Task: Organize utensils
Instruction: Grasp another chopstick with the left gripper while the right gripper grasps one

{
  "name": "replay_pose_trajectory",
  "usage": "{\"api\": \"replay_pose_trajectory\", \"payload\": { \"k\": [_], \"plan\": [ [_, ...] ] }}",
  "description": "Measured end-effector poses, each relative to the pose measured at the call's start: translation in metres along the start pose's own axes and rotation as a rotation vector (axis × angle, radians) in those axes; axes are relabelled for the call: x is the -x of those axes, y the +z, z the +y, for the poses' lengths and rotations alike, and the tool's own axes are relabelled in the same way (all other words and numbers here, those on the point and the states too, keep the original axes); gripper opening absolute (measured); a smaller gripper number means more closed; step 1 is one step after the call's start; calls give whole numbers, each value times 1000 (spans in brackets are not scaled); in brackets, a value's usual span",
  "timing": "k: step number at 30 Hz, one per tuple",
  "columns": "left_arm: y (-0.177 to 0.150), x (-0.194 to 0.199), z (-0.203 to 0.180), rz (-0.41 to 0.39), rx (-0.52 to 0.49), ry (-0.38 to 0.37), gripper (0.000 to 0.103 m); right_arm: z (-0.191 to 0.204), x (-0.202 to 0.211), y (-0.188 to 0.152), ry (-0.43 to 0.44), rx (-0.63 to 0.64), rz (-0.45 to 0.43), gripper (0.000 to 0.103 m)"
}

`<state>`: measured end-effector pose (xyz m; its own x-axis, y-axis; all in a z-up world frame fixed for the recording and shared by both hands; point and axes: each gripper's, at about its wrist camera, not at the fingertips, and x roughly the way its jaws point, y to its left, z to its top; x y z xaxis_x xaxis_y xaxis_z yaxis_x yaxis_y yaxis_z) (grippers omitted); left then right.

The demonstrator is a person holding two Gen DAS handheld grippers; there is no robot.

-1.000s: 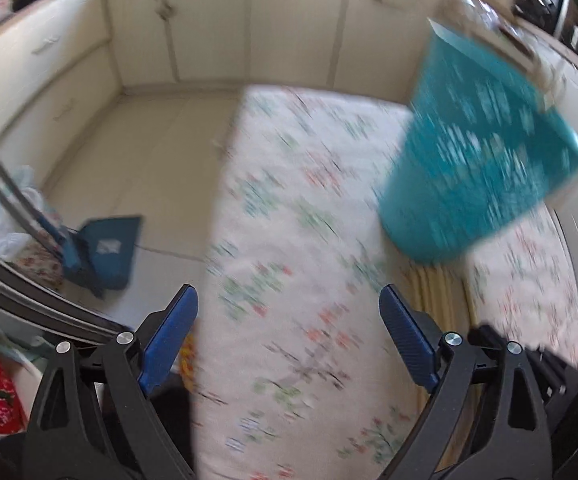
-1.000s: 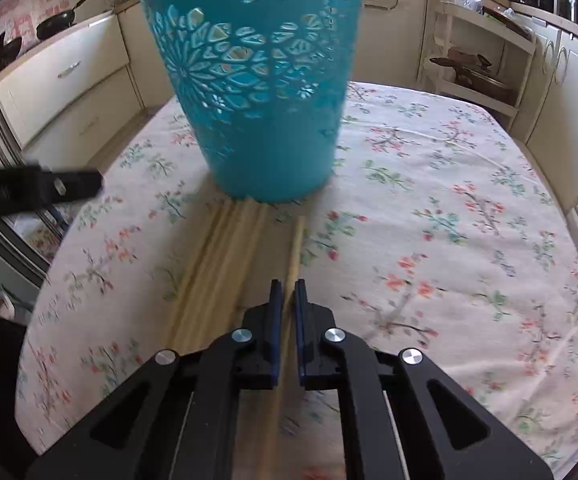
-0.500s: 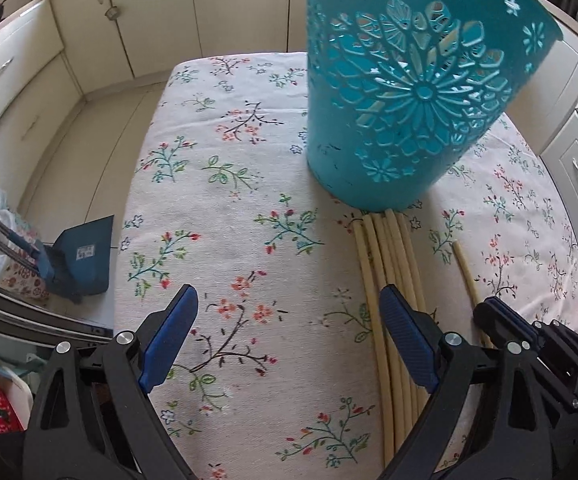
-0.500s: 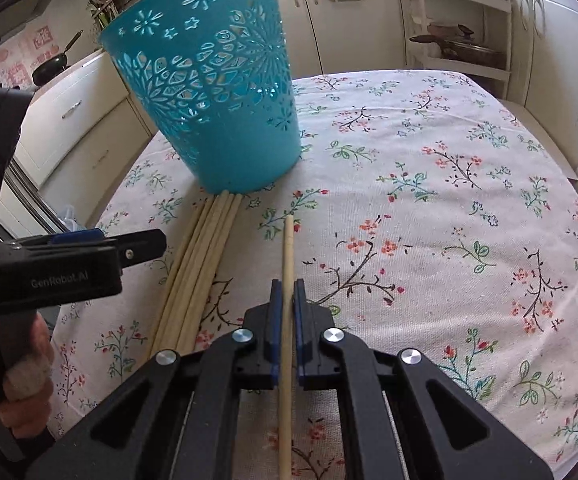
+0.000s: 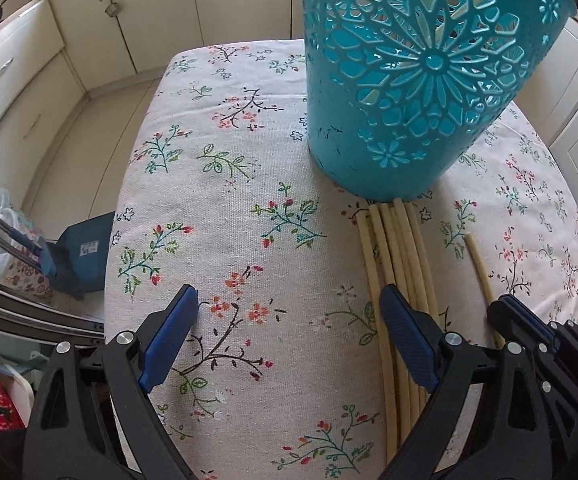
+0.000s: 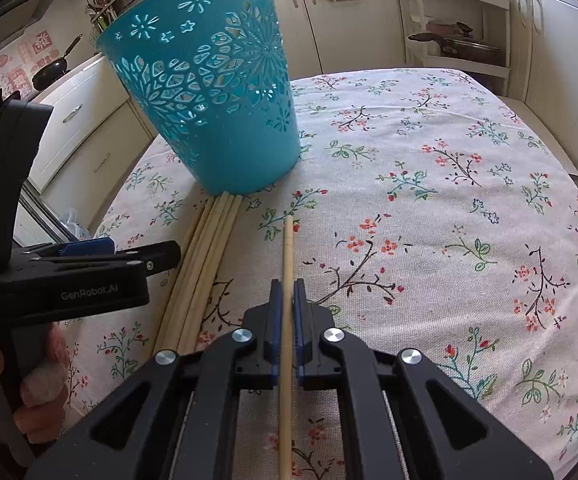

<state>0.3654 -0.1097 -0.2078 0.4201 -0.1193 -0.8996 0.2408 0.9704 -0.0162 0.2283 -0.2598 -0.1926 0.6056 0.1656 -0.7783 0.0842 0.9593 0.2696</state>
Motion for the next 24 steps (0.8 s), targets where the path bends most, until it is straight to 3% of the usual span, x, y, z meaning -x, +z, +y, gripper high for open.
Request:
{"api": "replay_pose_trajectory", "payload": {
  "k": [11, 16, 24],
  "plan": [
    [2, -4, -10, -11, -33, 22, 84, 2, 1, 0, 14, 2, -3, 12],
    [0, -1, -16, -31, -59, 8, 68, 2, 0, 0, 20, 3, -3, 14],
    [-1, 2, -21, -43, -84, -10, 56, 2, 1, 0, 29, 8, -4, 18]
  ]
}}
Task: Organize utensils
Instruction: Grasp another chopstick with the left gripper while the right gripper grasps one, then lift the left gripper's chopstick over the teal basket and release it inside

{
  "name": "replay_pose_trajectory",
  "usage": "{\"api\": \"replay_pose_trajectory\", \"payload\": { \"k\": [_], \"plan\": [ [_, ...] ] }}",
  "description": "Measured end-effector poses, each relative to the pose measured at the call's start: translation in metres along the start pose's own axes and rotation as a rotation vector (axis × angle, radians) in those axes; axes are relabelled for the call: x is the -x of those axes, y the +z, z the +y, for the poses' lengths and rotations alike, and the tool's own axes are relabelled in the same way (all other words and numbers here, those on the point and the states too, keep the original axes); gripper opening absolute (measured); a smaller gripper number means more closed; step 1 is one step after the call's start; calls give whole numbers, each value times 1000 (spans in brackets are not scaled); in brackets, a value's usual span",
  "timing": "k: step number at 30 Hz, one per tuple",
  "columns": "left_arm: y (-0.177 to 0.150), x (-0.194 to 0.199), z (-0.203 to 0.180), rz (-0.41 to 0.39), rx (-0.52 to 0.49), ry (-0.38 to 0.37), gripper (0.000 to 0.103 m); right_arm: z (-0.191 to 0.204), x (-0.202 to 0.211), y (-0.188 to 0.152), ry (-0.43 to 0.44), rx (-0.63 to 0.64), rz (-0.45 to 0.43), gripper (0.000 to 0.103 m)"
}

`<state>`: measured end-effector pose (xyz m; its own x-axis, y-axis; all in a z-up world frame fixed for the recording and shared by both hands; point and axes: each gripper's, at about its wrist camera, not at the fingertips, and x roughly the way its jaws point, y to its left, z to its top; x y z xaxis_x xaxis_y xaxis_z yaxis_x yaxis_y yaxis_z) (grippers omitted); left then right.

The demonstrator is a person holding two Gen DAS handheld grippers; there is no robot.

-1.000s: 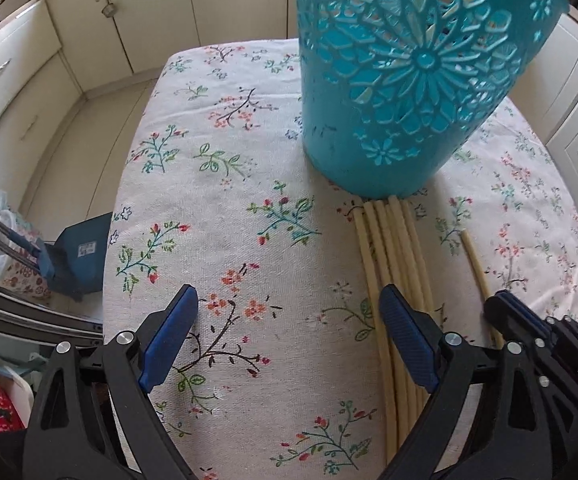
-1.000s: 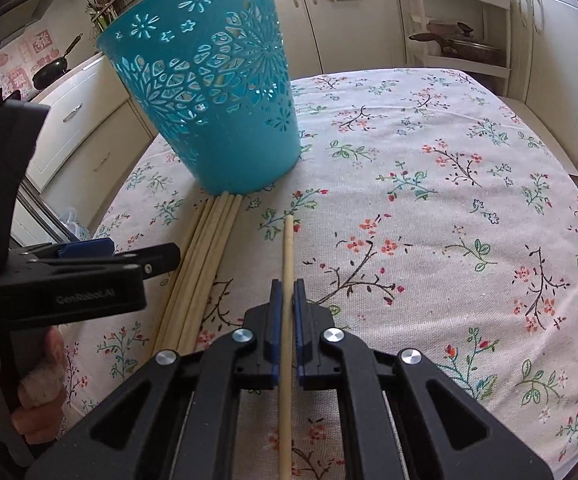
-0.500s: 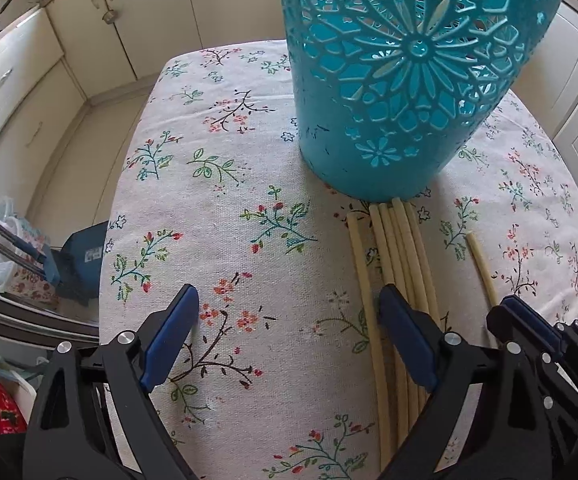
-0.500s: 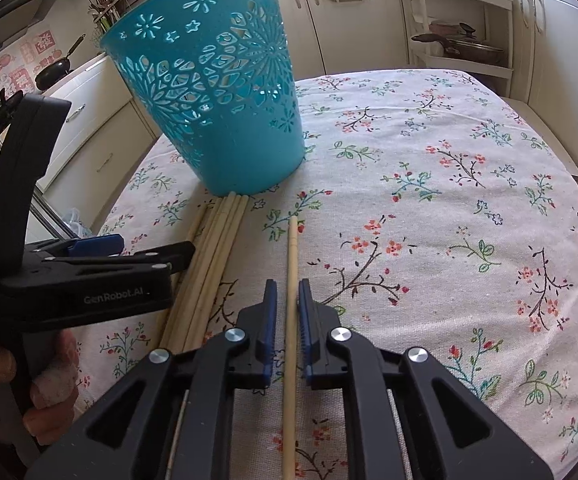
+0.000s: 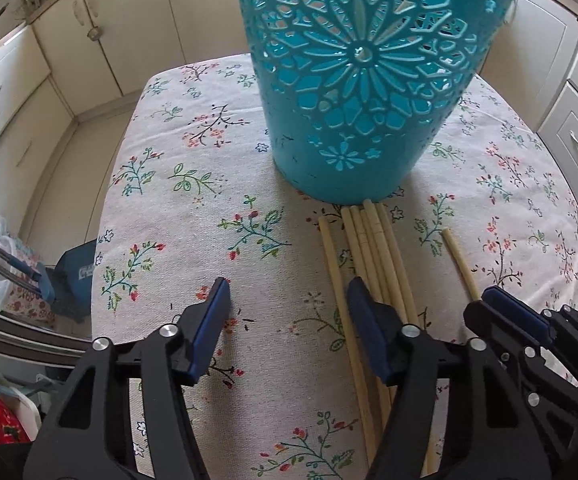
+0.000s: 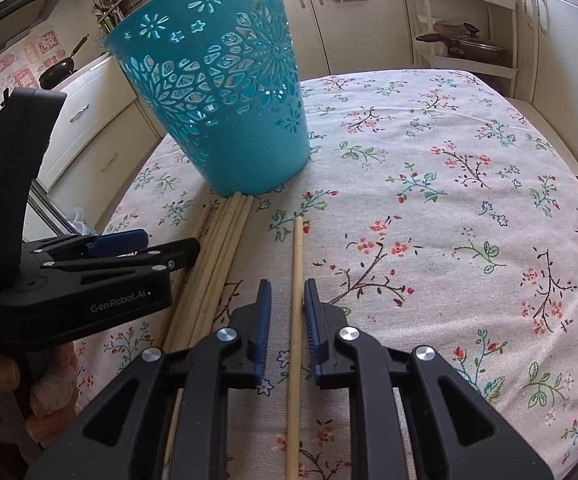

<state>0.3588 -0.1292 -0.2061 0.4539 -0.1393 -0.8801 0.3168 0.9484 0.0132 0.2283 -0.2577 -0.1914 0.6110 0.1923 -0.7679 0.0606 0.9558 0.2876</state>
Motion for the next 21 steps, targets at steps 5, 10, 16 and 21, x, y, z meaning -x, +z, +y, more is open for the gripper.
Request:
{"api": "replay_pose_trajectory", "payload": {
  "k": [5, 10, 16, 21],
  "plan": [
    [-1, 1, -2, -4, -18, -14, 48, -1, 0, 0, 6, 1, 0, 19],
    [-1, 4, -10, -6, -53, -45, 18, -1, 0, 0, 13, 5, 1, 21],
    [1, 6, -6, 46, -46, -153, 4, -6, 0, 1, 49, -17, 0, 23],
    [2, 33, 14, 42, -9, -216, 4, -6, 0, 1, 51, -19, 0, 23]
  ]
}}
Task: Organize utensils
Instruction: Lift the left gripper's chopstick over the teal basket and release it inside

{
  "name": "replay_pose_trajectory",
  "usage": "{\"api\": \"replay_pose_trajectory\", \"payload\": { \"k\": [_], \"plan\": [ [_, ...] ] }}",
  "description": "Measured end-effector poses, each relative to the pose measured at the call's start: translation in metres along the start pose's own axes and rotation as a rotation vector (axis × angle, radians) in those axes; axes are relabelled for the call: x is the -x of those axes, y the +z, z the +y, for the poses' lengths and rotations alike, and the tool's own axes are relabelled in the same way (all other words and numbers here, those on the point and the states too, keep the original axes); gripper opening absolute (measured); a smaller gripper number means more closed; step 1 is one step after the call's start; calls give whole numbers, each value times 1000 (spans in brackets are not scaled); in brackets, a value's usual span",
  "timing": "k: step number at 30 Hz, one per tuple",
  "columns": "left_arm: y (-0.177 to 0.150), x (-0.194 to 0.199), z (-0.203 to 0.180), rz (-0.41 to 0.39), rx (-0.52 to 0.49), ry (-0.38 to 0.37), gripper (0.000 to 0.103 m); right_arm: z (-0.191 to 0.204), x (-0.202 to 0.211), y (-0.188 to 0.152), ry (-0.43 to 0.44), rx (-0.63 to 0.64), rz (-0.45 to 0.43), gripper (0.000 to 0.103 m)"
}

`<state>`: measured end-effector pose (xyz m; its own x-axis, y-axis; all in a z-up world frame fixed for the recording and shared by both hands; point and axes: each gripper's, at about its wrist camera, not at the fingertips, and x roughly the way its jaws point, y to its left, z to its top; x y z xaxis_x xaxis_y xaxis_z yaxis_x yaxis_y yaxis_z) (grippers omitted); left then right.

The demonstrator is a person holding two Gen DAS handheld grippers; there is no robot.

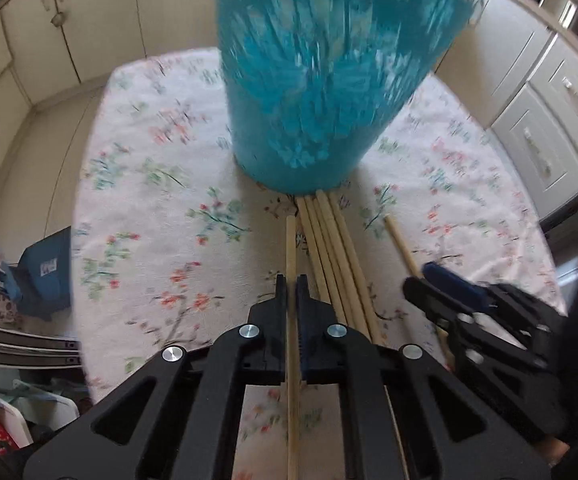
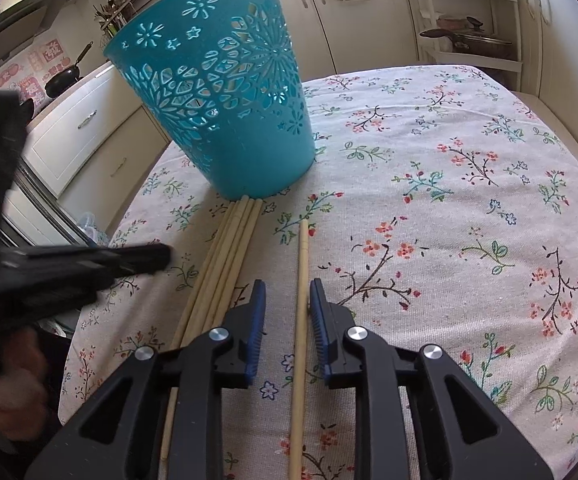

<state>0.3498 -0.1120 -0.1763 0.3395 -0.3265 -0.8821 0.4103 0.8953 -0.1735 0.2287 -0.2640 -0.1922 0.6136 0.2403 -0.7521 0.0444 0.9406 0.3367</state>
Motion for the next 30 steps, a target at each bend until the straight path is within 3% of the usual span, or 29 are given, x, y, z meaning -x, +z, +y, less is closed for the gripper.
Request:
{"api": "replay_pose_trajectory", "payload": {
  "k": [6, 10, 12, 15, 18, 22, 26, 30],
  "plan": [
    [1, 89, 18, -87, 74, -202, 4, 0, 0, 0, 0, 2, 0, 24],
    [32, 157, 8, -258, 47, -239, 4, 2, -1, 0, -2, 8, 0, 25],
    [58, 189, -3, -379, 34, -252, 4, 2, -1, 0, -2, 7, 0, 25],
    [87, 208, -17, -515, 25, -213, 5, 1, -1, 0, -1, 7, 0, 25],
    [120, 203, -28, -640, 27, -134, 5, 1, 0, 0, -1, 8, 0, 25],
    [153, 169, -27, -711, 92, -27, 5, 2, 0, 0, -2, 9, 0, 25],
    [170, 126, -18, -673, 141, 46, 5, 2, 0, 0, -1, 9, -1, 25],
    [163, 93, -8, -597, 149, 72, 6, 2, 0, 0, 0, 7, -1, 25]
  ]
}}
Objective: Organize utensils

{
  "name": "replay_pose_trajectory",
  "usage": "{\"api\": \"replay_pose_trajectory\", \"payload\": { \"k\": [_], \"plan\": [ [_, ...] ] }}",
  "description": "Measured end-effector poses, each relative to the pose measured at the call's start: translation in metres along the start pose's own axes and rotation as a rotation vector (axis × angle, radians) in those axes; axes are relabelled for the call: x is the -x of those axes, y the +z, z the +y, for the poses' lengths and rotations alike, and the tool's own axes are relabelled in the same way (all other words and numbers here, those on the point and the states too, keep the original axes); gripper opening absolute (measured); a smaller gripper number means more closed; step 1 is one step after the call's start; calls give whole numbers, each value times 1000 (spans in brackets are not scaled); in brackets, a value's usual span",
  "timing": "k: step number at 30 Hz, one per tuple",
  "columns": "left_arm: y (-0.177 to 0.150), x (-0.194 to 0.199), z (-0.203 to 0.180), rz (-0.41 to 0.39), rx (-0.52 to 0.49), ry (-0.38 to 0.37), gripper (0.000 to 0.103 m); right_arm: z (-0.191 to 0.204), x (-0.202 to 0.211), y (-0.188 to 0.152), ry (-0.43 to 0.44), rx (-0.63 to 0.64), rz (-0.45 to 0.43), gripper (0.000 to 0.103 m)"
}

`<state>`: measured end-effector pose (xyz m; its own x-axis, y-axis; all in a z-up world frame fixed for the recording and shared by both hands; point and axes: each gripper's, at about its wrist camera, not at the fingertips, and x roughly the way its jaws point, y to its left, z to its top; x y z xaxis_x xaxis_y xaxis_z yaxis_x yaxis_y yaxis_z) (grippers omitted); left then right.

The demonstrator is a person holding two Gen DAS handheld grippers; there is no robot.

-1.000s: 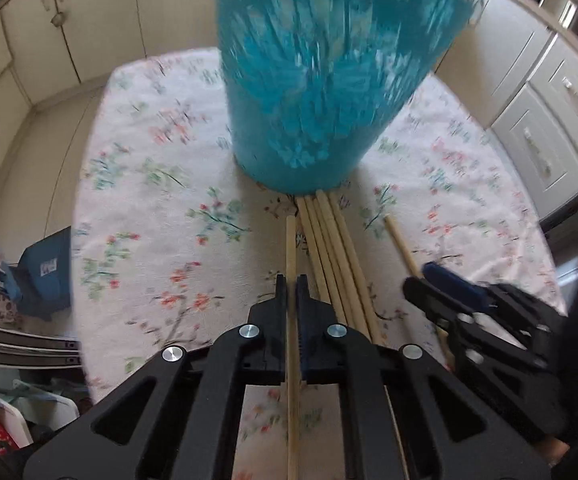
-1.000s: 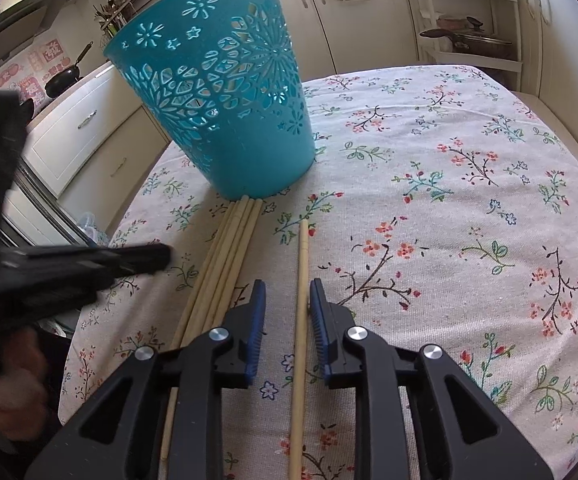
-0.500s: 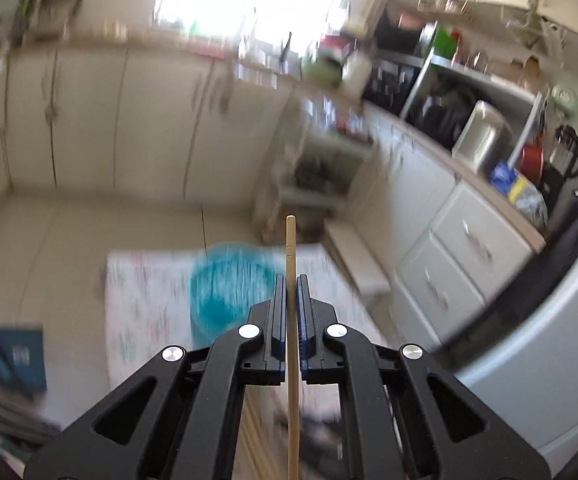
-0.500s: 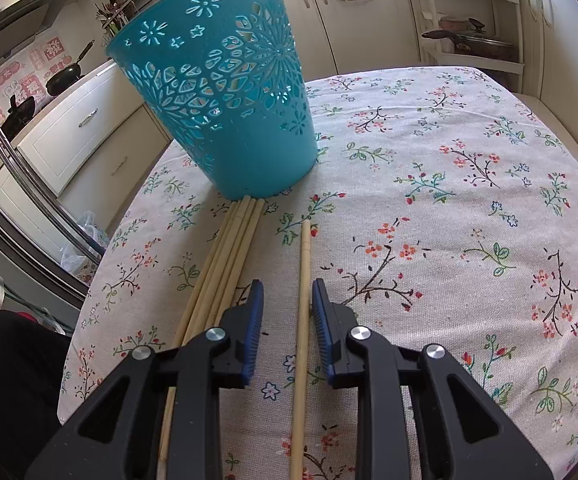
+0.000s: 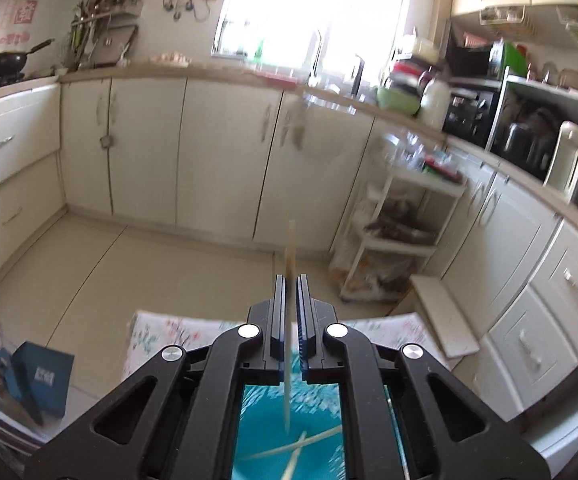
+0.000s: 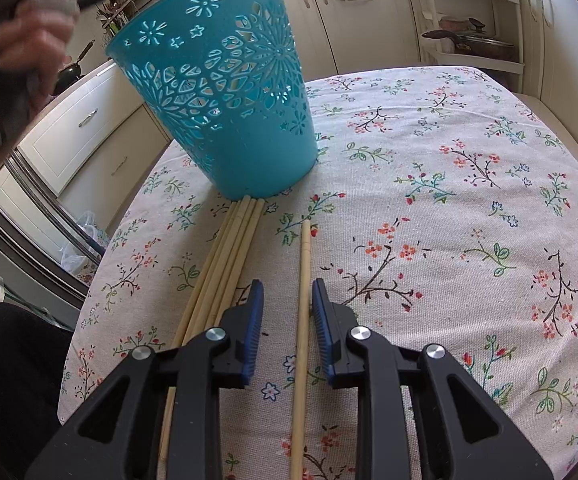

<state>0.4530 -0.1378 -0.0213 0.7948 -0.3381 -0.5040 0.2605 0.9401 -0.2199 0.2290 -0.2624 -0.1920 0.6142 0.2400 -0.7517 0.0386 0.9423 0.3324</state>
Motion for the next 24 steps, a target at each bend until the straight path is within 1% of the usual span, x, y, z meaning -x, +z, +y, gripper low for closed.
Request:
{"api": "replay_pose_trajectory", "payload": {
  "k": [2, 3, 4, 6, 7, 8, 10, 12, 14, 16, 17, 19, 21, 22, 24],
  "plan": [
    [-8, -1, 2, 27, -6, -9, 12, 0, 0, 0, 0, 0, 0, 25],
    [-12, 2, 6, 37, -10, -14, 24, 0, 0, 0, 1, -1, 0, 25],
    [-17, 5, 8, 44, -19, -17, 42, 0, 0, 0, 1, -1, 0, 25],
    [-29, 23, 14, 35, -41, -7, 62, 0, 0, 0, 2, -2, 0, 25],
    [-34, 33, 17, 23, -48, -3, 67, -1, 0, 0, 3, -3, 0, 25],
    [-39, 46, 20, 13, -57, -4, 70, -1, 0, 0, 5, -4, 0, 25],
    [-45, 64, 29, -9, -65, 1, 79, -2, 0, 0, 9, -8, 0, 25],
    [-51, 82, 41, -57, -57, 33, 85, -1, 0, 0, 9, -10, -1, 25],
    [-61, 90, 57, -91, -29, 91, 90, -2, 1, 0, 9, -11, -1, 25],
    [-68, 85, 69, -65, -10, 128, 91, -1, 1, 0, 7, -10, 0, 25],
    [-71, 80, 74, -31, -17, 154, 91, 0, 1, 0, 2, -8, 0, 25],
    [-75, 75, 76, -5, -56, 191, 91, 4, 2, -1, -31, 7, 3, 25],
    [-77, 75, 76, -5, -95, 229, 91, 11, 3, -2, -77, 36, 11, 25],
    [-78, 76, 77, -4, -98, 229, 91, 14, 3, -4, -94, 51, 15, 25],
    [-80, 76, 79, 19, -97, 203, 91, 18, 4, -5, -121, 72, 23, 25]
  ]
}}
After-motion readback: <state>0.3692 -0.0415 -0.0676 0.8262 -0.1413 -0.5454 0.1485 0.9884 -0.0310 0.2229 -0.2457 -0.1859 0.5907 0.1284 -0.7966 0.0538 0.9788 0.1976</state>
